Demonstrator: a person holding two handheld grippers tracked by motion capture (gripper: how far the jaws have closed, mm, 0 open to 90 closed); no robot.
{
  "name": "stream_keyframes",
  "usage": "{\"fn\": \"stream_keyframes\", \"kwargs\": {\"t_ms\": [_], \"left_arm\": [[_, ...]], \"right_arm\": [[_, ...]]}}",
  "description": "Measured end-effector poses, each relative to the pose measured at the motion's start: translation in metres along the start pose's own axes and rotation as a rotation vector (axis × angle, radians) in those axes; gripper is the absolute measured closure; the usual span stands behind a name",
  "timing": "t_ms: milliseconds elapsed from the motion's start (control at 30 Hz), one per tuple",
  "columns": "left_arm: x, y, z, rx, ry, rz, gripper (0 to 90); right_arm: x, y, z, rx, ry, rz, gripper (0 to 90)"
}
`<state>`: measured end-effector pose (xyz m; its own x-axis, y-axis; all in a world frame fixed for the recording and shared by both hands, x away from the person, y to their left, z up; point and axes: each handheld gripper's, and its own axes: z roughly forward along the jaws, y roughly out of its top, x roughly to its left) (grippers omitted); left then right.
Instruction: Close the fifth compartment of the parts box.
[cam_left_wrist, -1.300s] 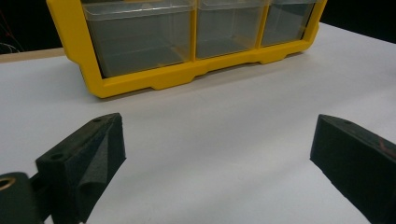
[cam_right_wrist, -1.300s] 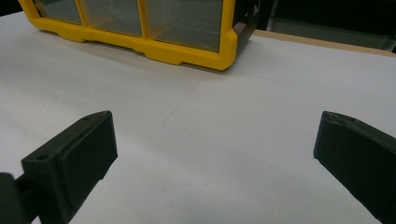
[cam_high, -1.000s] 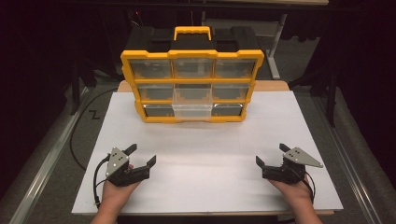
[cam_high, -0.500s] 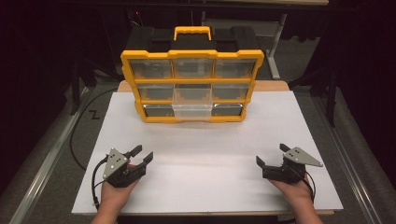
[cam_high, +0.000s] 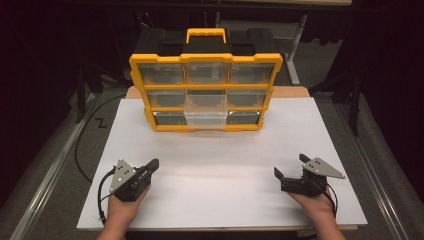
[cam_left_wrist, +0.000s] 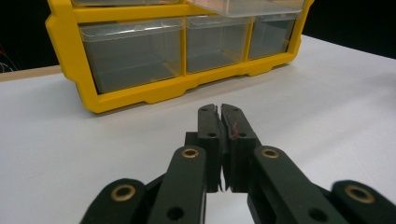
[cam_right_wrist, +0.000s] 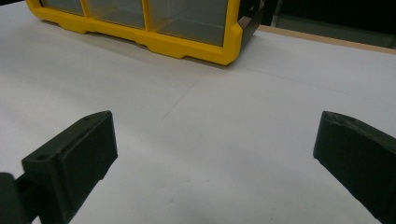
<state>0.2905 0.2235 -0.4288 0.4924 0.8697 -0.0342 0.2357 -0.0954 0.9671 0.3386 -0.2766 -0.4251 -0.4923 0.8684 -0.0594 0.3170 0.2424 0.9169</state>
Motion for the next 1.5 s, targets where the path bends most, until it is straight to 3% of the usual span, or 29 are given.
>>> {"fn": "stream_keyframes", "kwargs": {"t_ms": [267, 400, 500, 633, 767, 833, 900, 1000, 1100, 1500], "left_arm": [[0.001, 0.001, 0.001, -0.003, -0.017, -0.037, 89.6], [-0.001, 0.001, 0.003, 0.012, -0.02, -0.026, 89.5], [-0.001, 0.001, 0.003, 0.01, -0.018, -0.044, 89.3], [-0.002, 0.003, 0.004, 0.001, 0.0, -0.028, 89.3], [-0.002, 0.007, 0.006, 0.003, -0.016, -0.05, 89.4], [-0.004, 0.011, 0.008, 0.0, -0.023, -0.039, 89.4], [-0.007, 0.016, 0.007, -0.027, 0.001, -0.02, 89.4], [-0.009, 0.024, 0.009, -0.051, -0.008, -0.019, 89.5], [-0.01, 0.03, 0.014, -0.034, -0.017, 0.001, 89.5], [-0.026, 0.058, 0.04, -0.036, -0.09, 0.018, 89.6]], "right_arm": [[0.0, 0.0, 0.0, -0.001, 0.0, 0.0, 1.1], [0.001, 0.0, 0.0, -0.001, 0.003, -0.001, 1.1], [0.001, 0.0, 0.0, -0.004, 0.005, -0.001, 1.1], [0.001, 0.0, 0.0, -0.004, 0.009, -0.004, 1.1], [0.001, 0.0, -0.001, -0.006, 0.009, -0.001, 1.1], [0.0, 0.0, -0.001, -0.008, 0.009, -0.001, 1.1], [0.0, 0.0, -0.002, -0.01, 0.01, 0.004, 1.1], [-0.002, 0.0, -0.002, -0.01, 0.008, 0.004, 1.1], [-0.002, 0.0, -0.002, -0.011, 0.007, 0.005, 1.1], [-0.001, 0.0, -0.002, -0.012, 0.008, 0.003, 1.1]]}}
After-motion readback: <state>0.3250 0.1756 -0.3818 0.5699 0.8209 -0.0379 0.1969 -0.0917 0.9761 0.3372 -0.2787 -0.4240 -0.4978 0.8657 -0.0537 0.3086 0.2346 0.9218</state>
